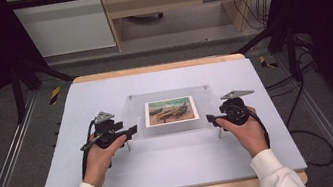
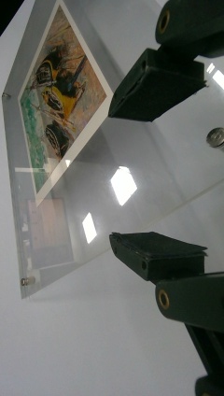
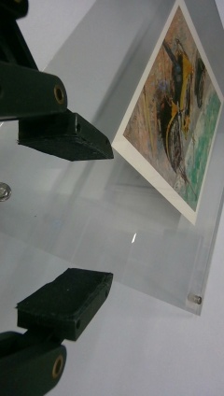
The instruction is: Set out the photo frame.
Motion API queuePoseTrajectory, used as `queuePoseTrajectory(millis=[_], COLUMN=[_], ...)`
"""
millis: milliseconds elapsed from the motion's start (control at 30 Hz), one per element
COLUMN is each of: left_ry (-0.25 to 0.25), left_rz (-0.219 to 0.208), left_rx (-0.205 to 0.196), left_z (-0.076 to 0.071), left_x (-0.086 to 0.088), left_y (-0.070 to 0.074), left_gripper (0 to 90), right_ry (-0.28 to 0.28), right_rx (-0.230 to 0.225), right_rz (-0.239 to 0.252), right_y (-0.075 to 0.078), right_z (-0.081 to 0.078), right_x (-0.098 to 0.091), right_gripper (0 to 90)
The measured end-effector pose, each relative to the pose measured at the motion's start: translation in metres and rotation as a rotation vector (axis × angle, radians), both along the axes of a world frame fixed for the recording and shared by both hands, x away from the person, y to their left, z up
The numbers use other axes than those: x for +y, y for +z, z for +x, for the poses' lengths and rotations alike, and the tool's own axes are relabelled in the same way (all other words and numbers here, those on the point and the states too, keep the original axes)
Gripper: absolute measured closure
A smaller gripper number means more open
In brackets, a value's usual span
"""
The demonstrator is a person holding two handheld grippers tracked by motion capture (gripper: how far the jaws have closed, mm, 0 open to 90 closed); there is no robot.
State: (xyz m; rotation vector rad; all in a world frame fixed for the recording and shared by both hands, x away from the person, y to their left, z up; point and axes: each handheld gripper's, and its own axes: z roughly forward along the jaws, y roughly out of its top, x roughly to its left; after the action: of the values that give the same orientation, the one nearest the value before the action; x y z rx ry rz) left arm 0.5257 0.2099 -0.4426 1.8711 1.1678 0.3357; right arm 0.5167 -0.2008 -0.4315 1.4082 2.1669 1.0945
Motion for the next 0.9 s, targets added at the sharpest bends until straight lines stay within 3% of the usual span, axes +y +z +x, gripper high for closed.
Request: queuePoseTrajectory(millis=[133,400,467,667,800,900], left_ry=[0.010,0.014,0.017,0.020,0.016,0.015], left_rz=[-0.023,-0.096,-0.108,-0.128,-0.129,-0.127], left_rx=[0.014,0.078,0.085,0.110,0.116,0.125], left_z=[0.0033,0.0035,0.0035,0.0029,0.0021,0.0013], left_x=[0.0022,0.0054,0.0061,0.0062,0.0065,0.0055], left_y=[-0.0023,-0.0062,-0.0070,-0.0082,-0.0077,-0.0073], left_gripper=[32.6,29.4,29.4,26.7,26.0,24.3], right_ry=[0.004,-0.013,-0.011,-0.009,-0.023,-0.023], right_rx=[0.001,0.025,0.022,0.056,0.099,0.107], right_rz=[0.019,0.080,0.074,0.098,0.154,0.166], right_y=[-0.0014,-0.0053,-0.0053,-0.0057,-0.0084,-0.0095], right_z=[-0.0006,-0.0012,-0.0014,-0.0023,-0.0015,-0.0007], right_x=[-0.0006,-0.0049,-0.0048,-0.0031,-0.0062,-0.0073], right_gripper=[34.3,33.2,31.9,24.6,22.7,21.9])
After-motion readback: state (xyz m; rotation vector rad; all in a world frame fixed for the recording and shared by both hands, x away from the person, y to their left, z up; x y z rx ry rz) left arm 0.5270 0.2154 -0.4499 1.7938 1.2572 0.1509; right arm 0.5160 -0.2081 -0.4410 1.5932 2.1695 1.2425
